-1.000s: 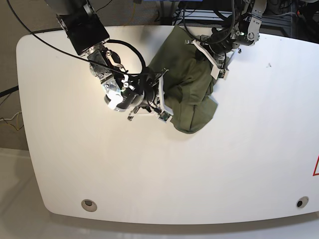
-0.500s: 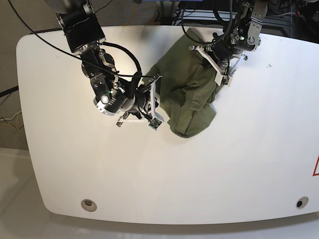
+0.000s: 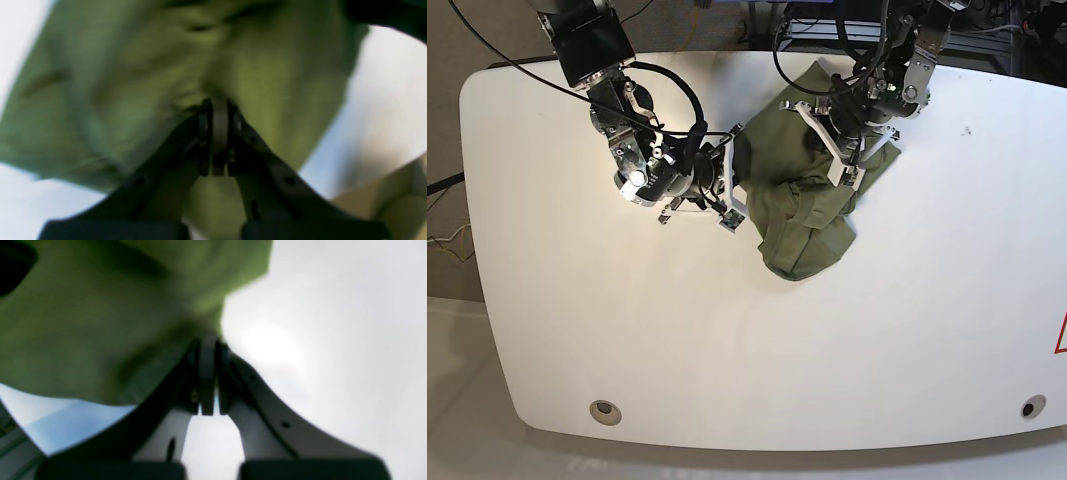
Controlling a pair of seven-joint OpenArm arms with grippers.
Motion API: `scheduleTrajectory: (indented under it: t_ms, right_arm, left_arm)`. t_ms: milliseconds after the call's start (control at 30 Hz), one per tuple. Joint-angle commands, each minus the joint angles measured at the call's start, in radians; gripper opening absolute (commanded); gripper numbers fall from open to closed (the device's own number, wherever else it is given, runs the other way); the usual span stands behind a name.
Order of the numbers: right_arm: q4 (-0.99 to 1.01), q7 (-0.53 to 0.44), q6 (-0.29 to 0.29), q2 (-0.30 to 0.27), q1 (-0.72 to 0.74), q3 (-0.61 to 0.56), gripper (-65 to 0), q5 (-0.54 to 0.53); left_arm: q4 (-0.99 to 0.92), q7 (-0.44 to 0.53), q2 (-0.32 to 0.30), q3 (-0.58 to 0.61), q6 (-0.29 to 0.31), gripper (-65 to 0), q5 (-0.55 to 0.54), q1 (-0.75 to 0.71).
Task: Fold the T-shirt properly
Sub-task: 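Grasp the bundle's folded layer with the left gripper and drag it toward the right gripper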
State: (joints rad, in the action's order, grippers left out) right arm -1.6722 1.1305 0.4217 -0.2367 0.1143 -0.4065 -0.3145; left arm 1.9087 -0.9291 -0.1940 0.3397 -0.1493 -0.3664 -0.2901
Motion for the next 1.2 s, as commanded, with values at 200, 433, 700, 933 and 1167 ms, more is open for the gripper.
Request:
scheduleTrajectory:
  t_ms: [200, 433, 700, 933, 1167]
  right_arm:
    - [-0.013, -0.028, 0.004, -0.006, -0.014, 0.005, -65.0, -0.007]
    - [0.001, -0.065, 0.004, -0.006, -0.043, 0.005, -65.0, -0.007]
    - [0.066, -0.068, 0.004, 0.001, -0.043, 0.001, -65.0, -0.007]
    - [0.077, -0.100, 0.004, 0.003, -0.058, -0.001, -65.0, -0.007]
    - [0.079, -0.116, 0.004, 0.003, -0.066, -0.001, -65.0, -0.007]
  left_arm:
    - [0.027, -0.052, 0.037, 0.002, 0.000, -65.0, -0.006, 0.030]
    - [0.028, -0.052, 0.038, 0.002, 0.000, -65.0, -0.006, 0.058]
    - [0.028, -0.052, 0.038, 0.003, 0.000, -65.0, -0.006, 0.099]
    - [0.019, -0.048, 0.038, 0.003, 0.000, -65.0, -0.004, 0.142]
    - [-0.004, -0.032, 0.038, 0.003, 0.003, -65.0, 0.000, 0.165]
